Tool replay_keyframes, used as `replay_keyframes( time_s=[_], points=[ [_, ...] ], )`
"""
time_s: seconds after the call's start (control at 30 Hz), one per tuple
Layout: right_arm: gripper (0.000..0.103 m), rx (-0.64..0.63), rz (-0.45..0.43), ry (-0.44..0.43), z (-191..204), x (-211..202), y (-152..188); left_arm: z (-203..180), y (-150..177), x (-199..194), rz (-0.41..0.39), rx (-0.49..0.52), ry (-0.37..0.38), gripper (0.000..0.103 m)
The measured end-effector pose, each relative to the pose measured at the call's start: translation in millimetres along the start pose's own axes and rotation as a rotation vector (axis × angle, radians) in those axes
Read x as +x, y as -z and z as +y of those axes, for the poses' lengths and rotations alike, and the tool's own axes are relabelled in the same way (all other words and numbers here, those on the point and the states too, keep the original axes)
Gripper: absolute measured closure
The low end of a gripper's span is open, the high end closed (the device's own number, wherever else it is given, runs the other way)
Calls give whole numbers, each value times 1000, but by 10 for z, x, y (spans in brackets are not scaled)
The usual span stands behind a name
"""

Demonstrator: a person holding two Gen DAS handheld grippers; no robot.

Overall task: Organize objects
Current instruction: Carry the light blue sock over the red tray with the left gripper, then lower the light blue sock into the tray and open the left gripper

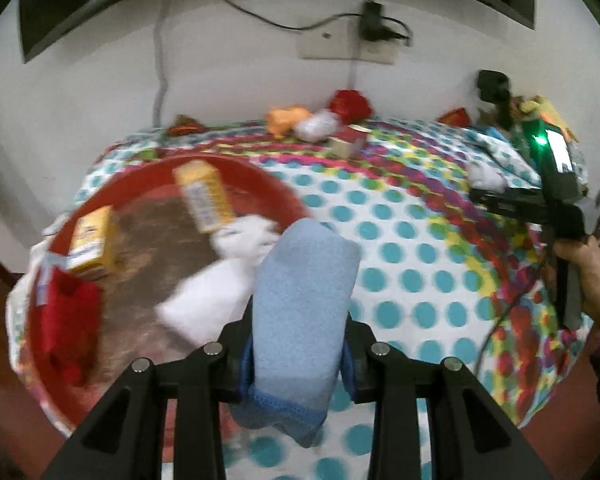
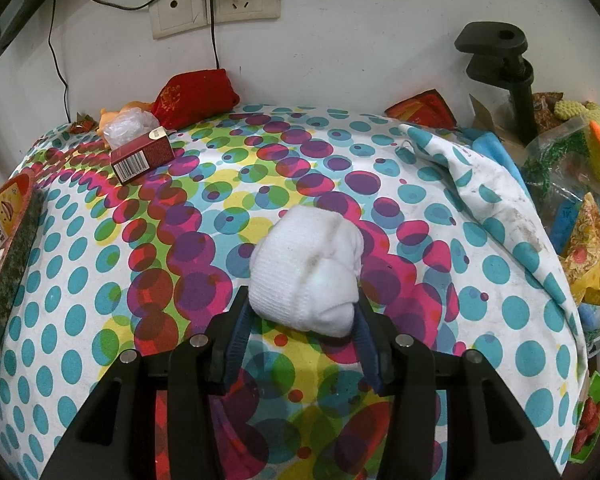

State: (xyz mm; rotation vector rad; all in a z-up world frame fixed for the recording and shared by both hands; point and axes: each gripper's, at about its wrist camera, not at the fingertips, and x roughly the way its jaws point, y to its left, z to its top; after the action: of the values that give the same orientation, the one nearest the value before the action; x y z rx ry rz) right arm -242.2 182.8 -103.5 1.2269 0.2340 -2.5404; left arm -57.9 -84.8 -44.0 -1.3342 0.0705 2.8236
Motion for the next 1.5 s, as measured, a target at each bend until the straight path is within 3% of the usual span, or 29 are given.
replay_keyframes(
  time_s=[0.17,0.37,0.53,0.9,1.5],
  points=[
    [57,0,0,0,4,-3,4,507,13,-89,-5,-87,-83,69],
    [57,0,0,1,13,-7,7,1027,87,-70,11,-196,-124,69],
    [57,-1,0,4,8,-3,3,1254,120,34,39,-215,-141,69],
    [57,-2,1,5,-5,2,-3,1486,302,185,89,-232,-156,69],
    [54,-1,1,7,-48,14,-6,1628,319,306,84,-249,-157,68]
  ],
)
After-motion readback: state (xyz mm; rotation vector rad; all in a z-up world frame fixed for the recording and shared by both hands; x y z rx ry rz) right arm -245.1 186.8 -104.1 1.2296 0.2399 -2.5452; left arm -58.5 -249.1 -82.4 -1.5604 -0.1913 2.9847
